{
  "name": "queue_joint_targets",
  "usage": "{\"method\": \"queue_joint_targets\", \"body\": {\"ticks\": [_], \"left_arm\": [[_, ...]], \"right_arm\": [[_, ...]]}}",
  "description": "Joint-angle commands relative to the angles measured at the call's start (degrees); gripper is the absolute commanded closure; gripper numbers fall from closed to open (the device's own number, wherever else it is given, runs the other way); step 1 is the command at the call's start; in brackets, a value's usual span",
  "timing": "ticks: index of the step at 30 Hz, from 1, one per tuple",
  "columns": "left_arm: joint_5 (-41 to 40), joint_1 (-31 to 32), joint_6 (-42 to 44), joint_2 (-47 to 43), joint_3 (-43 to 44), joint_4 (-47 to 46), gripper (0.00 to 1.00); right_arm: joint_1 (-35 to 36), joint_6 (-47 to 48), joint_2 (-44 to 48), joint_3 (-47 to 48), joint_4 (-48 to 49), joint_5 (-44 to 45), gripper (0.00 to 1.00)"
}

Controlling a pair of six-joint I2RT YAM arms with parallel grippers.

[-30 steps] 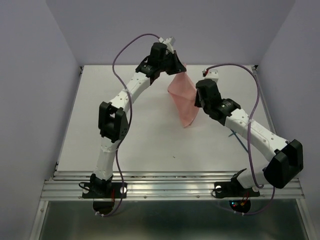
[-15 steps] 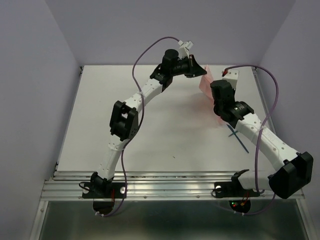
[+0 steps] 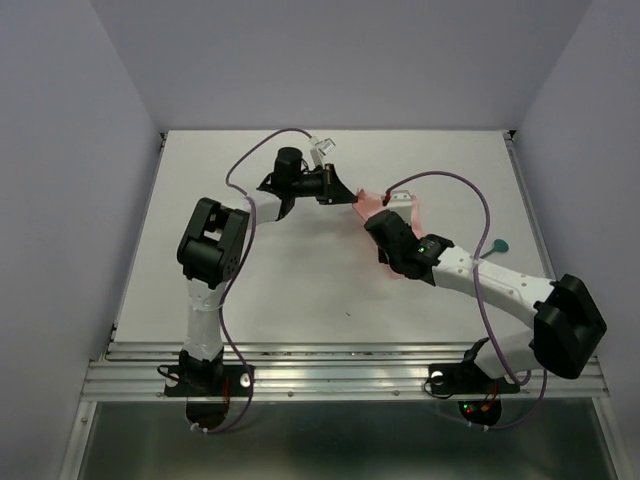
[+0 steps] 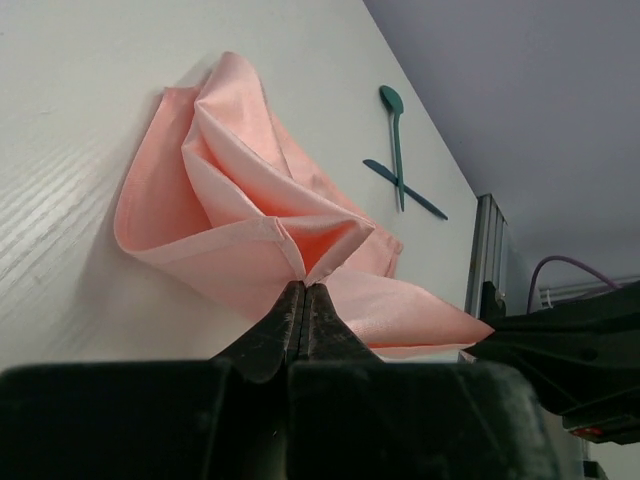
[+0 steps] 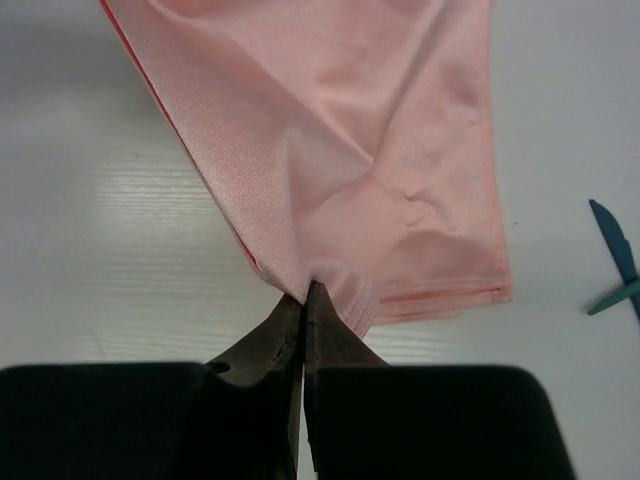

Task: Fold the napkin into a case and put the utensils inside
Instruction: Turn over the upper triangle folded napkin at the center of the board.

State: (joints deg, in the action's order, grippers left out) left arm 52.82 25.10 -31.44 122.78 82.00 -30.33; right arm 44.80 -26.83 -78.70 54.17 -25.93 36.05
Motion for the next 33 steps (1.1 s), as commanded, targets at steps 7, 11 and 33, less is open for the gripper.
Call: {"method": "queue_joint_targets", "body": {"ticks": [7, 11, 33], "left_arm": [[0.8, -4.4, 4.5, -10.7, -10.8, -9.0, 1.00], [0.3, -5.9, 5.0, -11.7, -13.9, -9.2, 1.00], [-7.4, -11.8, 4.0, -17.5, -25.7, -2.3, 0.42]], "right_arm": [[5.2, -6.7, -7.3, 2.0, 5.6, -4.6, 0.99], [7.3, -7.4, -10.3, 3.0, 6.4, -5.6, 0.99], [10.0, -4.3, -17.5, 5.0, 8.6, -9.1, 0.99]]}}
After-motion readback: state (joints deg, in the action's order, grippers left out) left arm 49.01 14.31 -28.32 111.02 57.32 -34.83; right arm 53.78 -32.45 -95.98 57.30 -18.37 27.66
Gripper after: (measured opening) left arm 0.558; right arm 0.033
